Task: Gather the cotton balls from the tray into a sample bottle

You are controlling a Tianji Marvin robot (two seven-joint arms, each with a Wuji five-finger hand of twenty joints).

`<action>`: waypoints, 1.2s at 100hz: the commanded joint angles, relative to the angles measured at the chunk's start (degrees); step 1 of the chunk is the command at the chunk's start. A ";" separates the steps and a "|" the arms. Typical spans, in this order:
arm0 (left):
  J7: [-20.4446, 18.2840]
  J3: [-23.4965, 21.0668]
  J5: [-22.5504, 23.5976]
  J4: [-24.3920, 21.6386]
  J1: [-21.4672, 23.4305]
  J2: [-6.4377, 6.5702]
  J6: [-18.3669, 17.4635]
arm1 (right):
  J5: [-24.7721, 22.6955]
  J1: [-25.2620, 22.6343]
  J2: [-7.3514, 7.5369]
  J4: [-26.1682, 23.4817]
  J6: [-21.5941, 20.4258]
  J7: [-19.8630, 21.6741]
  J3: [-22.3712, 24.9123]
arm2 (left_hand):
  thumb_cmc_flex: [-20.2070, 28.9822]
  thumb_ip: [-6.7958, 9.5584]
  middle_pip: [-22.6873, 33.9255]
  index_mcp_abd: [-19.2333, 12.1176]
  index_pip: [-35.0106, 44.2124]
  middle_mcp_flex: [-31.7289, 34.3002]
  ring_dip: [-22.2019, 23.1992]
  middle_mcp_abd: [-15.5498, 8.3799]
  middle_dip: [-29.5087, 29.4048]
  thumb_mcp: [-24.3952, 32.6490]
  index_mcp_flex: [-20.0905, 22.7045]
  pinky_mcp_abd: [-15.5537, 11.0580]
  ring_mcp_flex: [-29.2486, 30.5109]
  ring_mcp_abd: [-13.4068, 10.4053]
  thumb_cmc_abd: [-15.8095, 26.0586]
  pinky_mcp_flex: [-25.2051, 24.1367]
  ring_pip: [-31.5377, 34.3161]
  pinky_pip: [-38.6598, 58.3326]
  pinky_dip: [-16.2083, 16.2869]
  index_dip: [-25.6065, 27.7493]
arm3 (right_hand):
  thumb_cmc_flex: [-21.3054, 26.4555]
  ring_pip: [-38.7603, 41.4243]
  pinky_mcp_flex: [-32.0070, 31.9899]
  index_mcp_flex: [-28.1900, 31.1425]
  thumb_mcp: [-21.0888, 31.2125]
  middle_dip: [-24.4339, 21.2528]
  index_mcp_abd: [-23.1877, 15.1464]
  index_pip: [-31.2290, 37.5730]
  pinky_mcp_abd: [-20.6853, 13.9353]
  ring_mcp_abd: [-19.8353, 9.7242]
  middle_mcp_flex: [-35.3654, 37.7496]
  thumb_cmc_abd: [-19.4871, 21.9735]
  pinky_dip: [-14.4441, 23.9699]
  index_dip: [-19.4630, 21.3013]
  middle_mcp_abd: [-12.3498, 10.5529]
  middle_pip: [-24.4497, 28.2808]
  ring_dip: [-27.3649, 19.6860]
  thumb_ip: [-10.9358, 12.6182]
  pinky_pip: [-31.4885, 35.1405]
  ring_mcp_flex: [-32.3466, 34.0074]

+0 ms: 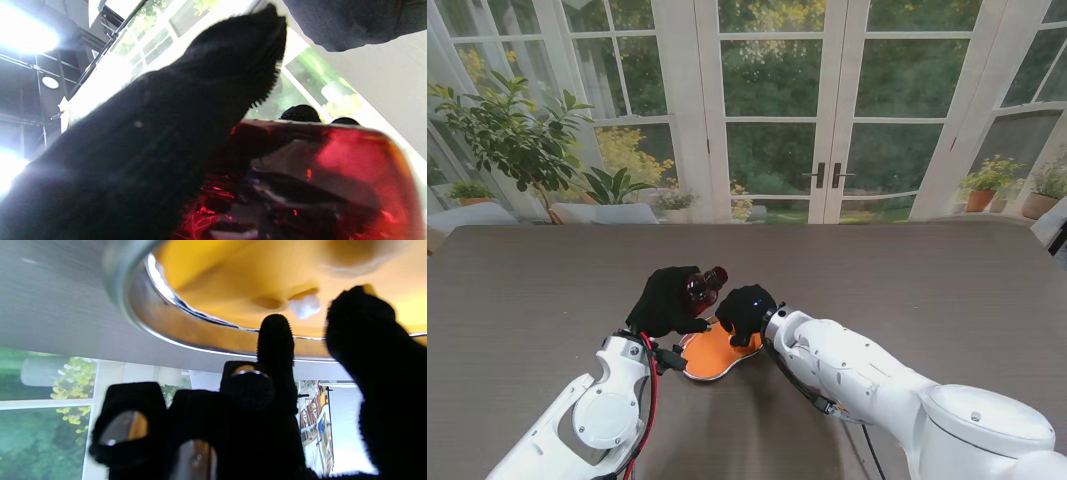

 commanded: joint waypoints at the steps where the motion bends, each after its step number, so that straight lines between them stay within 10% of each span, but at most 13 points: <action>1: -1.09 0.02 -0.26 -0.07 0.08 -0.18 0.06 | 0.06 0.08 -0.59 0.34 -0.31 0.71 -0.13 | 5.13 2.11 6.45 -3.58 17.15 5.08 3.66 2.12 2.85 4.30 5.83 1.46 6.71 2.66 60.54 6.32 27.25 34.58 2.66 3.21 | -0.30 5.58 2.40 1.54 1.58 0.43 1.77 0.04 2.37 -4.78 5.07 -0.74 -0.70 -1.50 -0.28 3.53 0.87 0.89 5.67 0.64; 46: -1.19 -0.16 -0.36 -0.05 0.25 -0.15 -0.01 | 0.46 0.48 -1.40 1.97 -1.08 1.26 -1.39 | 5.17 2.11 6.41 -3.57 17.12 5.05 3.64 2.18 2.84 4.34 5.81 1.43 6.71 2.73 60.54 6.37 27.25 34.59 2.63 3.20 | 3.02 6.97 2.59 0.56 0.36 0.45 1.68 7.57 2.49 -4.45 5.09 1.47 -0.45 -7.72 0.33 5.52 1.53 -3.62 6.87 0.59; 120: -1.23 -0.15 -0.76 -0.16 0.54 -0.19 0.24 | 1.18 0.92 -2.70 4.58 -3.75 1.36 -2.92 | 5.13 2.11 6.42 -3.57 17.10 5.03 3.64 2.13 2.87 4.25 5.83 1.42 6.70 2.76 60.58 6.37 27.25 34.62 2.56 3.19 | 6.88 8.32 2.81 3.06 1.00 0.89 1.43 16.24 2.48 -3.86 5.16 5.45 -0.22 -8.67 2.06 7.57 2.05 -2.88 7.96 0.57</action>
